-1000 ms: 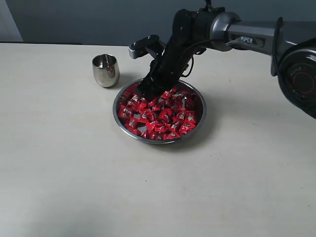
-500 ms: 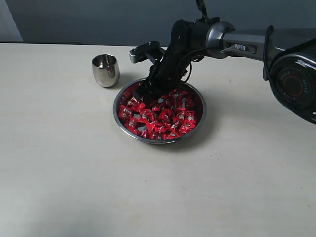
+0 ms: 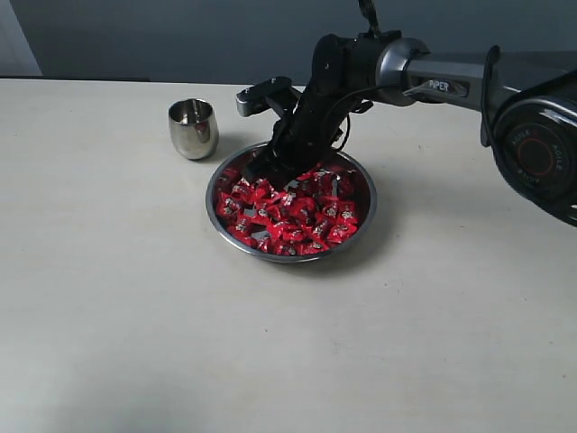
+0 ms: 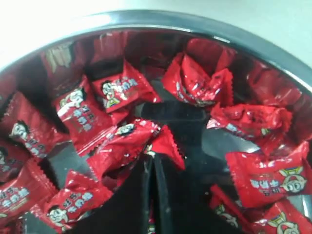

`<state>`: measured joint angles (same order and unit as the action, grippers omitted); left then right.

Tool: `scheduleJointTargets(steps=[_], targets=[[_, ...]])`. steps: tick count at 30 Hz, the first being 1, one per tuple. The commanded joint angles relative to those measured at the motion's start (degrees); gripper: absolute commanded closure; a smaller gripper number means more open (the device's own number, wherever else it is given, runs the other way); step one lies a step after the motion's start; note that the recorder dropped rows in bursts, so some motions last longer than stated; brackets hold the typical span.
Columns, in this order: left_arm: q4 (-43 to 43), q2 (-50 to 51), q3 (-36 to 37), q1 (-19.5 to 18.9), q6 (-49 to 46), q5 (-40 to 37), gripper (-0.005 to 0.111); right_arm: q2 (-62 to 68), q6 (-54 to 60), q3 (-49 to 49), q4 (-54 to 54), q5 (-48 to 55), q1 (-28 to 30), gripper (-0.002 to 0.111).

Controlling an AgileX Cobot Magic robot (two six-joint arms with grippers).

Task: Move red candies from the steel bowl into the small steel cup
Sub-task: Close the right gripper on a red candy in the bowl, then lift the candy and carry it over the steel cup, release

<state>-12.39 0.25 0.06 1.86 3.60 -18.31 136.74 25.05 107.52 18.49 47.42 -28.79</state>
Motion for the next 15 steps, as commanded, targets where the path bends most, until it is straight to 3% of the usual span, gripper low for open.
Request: scheduleJointTargets(steps=[1, 15], targets=[[-0.1, -0.2, -0.1, 0.0, 0.3, 0.4, 0.106, -3.0, 0.1, 0.2, 0.2, 1.2, 0.1, 0.108], [-0.1, -0.2, -0.1, 0.0, 0.3, 0.4, 0.106, -8.8, 2.7, 0.2, 11.6, -14.9, 0.0, 0.108]])
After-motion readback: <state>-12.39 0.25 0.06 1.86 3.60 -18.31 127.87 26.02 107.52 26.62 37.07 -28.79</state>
